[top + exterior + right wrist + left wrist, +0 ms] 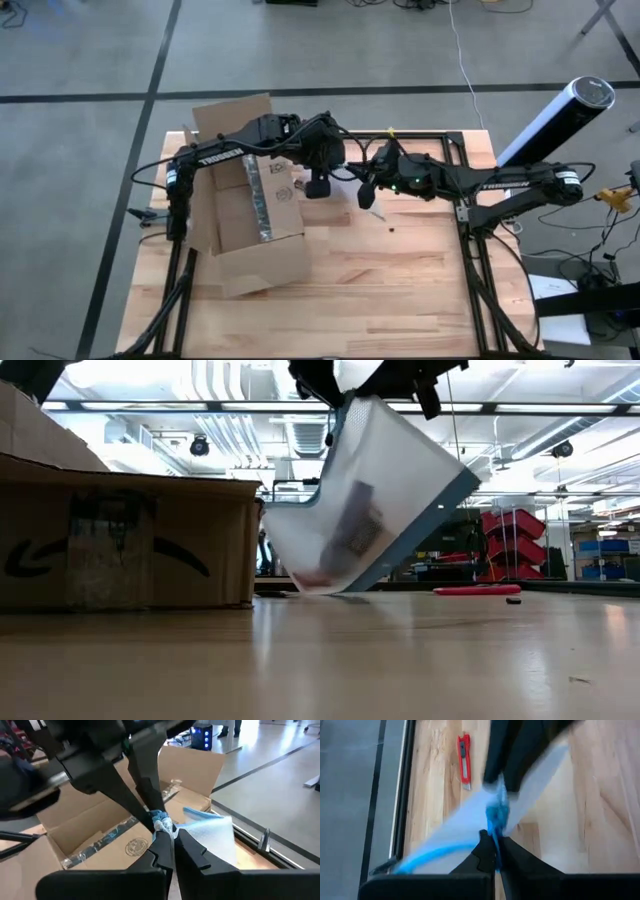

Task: Unpack boxes
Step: Open the blue transparent zip bag

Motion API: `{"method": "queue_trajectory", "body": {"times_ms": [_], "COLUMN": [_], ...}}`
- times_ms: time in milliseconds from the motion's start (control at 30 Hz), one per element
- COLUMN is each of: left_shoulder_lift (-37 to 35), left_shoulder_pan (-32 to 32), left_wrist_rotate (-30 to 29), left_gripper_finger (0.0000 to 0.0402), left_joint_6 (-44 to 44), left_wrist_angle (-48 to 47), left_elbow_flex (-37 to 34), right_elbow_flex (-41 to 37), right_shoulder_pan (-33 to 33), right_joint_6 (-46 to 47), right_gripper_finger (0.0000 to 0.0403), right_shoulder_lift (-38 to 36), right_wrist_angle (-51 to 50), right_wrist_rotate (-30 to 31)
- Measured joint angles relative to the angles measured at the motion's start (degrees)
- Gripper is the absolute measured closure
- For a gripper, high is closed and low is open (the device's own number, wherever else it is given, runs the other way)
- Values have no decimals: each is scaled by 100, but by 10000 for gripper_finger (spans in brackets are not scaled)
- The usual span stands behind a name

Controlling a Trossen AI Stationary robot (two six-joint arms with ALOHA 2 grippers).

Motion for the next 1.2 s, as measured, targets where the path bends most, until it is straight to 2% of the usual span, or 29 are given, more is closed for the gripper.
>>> {"method": "queue_trajectory", "body": {"times_ms": [67,267,367,467,700,833,1067,1200], "left_shoulder_lift": [0,2,4,4,7,7,7,9], "left_shoulder_pan": [18,69,77,73,73,73,73,73], "left_wrist_rotate": [-38,-55,-65,-69,76,97,121,276], "left_gripper_finger": [401,401,401,401,401,401,401,401], "left_joint_6": [24,98,105,111,65,15,-2,-8], "left_wrist_angle": [-308,-358,-306,-113,289,302,486,631], "left_elbow_flex": [-24,-118,-130,-130,-138,-138,-138,-138], "right_elbow_flex": [12,22,24,22,20,20,17,17], "right_shoulder_pan": [-4,-4,-58,-107,-107,-107,-118,-134], "right_joint_6": [1,-112,-115,284,656,790,1072,1162], "right_gripper_finger": [402,402,402,402,396,354,249,223], "right_shoulder_lift": [-101,-304,-360,-242,28,47,51,53], "right_wrist_angle": [65,-164,-392,-636,-594,-518,-538,-545], "right_wrist_rotate": [135,67,-364,-770,-1175,-1261,-1182,-897]}}
